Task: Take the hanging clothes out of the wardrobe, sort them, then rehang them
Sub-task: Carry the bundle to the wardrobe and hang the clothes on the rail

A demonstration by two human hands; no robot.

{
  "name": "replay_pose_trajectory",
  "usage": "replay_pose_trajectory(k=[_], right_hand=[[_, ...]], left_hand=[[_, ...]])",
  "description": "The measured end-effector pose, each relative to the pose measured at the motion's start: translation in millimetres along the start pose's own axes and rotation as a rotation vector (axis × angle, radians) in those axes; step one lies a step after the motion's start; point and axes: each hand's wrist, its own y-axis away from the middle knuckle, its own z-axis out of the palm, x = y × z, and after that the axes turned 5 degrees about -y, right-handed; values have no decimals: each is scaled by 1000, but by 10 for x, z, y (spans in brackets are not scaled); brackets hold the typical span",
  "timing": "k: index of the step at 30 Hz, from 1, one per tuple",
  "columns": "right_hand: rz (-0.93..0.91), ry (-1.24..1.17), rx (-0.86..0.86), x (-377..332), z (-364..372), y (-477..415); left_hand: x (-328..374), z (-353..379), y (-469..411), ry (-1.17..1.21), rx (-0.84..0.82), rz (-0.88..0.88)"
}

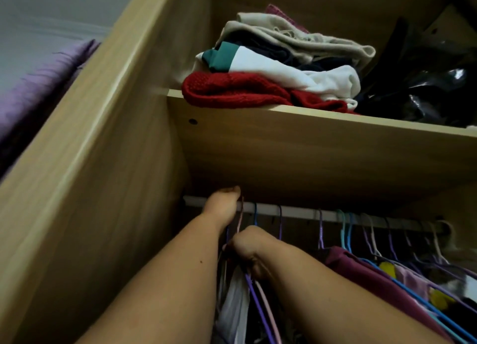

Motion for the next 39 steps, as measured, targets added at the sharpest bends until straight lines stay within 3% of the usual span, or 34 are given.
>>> replay_pose_trajectory(k=[2, 5, 10, 14, 18, 21, 28, 29, 32, 39], right_hand=[[-28, -46, -22, 46, 11, 29], [-150, -102, 102, 107, -66, 91], [-357, 173, 300, 254, -295, 387], [-287, 410, 350, 411, -607, 808], [-256, 803, 437, 660, -1055, 1486], [-185, 923, 449, 949, -1457, 2065], [36, 964, 562, 1777, -2256, 3936], [152, 1017, 551, 1955, -2380, 4389], [265, 1056, 510, 2375, -2526, 5109], [796, 1051, 475, 3146, -2883, 7279]], left_hand=[[-33, -37, 27, -50, -22, -9], [-110, -110, 100, -63, -48, 5], [-102, -109, 405, -152, -139, 96], [38, -4, 841, -535, -184, 289], [314, 259, 1398, -765, -212, 467], [549, 592, 1953, -887, -296, 670], [936, 1667, 3790, -462, -579, 918], [1016, 1892, 4227, -417, -650, 941], [1027, 2245, 4879, -360, -722, 982], [1267, 3172, 6995, -186, -1158, 1128]])
